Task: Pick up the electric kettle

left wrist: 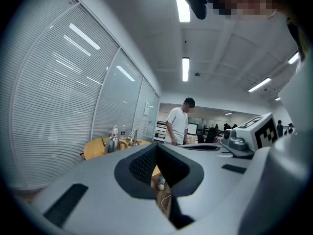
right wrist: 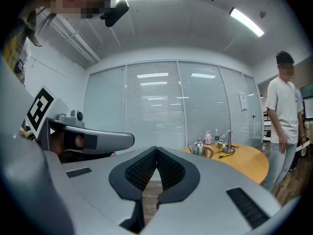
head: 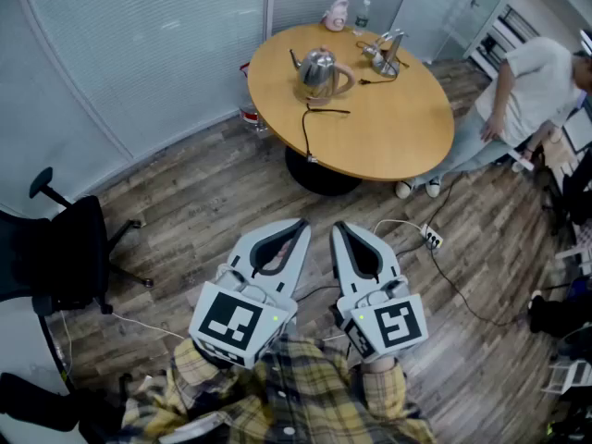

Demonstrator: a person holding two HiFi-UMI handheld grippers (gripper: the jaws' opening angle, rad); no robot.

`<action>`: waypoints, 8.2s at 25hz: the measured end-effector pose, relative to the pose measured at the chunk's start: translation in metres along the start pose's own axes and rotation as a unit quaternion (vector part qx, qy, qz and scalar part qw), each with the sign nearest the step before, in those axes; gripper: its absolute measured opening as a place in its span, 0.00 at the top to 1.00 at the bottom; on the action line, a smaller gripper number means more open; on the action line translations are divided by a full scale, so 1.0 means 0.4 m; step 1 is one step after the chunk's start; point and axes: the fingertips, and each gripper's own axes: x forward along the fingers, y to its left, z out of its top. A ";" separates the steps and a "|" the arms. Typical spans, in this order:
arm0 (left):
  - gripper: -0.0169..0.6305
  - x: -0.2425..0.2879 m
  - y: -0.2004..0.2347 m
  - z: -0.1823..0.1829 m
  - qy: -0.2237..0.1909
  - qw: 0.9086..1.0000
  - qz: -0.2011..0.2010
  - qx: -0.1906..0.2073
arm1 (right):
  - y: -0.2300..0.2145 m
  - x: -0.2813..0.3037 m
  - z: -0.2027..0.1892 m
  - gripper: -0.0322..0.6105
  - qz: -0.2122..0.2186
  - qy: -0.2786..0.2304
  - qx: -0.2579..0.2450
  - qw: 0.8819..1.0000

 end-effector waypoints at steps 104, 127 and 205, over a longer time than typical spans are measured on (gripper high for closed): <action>0.97 1.218 0.914 0.212 0.056 0.990 -0.131 0.018 | -0.912 1.149 0.101 0.90 -0.200 0.018 0.008 0.980; 0.97 1.231 0.967 0.061 0.104 0.989 -0.104 0.002 | -0.981 1.094 -0.134 0.75 -0.221 0.075 0.018 0.972; 0.97 1.297 1.053 -0.105 0.144 0.987 -0.061 -0.019 | -1.218 1.184 -0.413 0.86 -0.356 0.032 0.046 0.933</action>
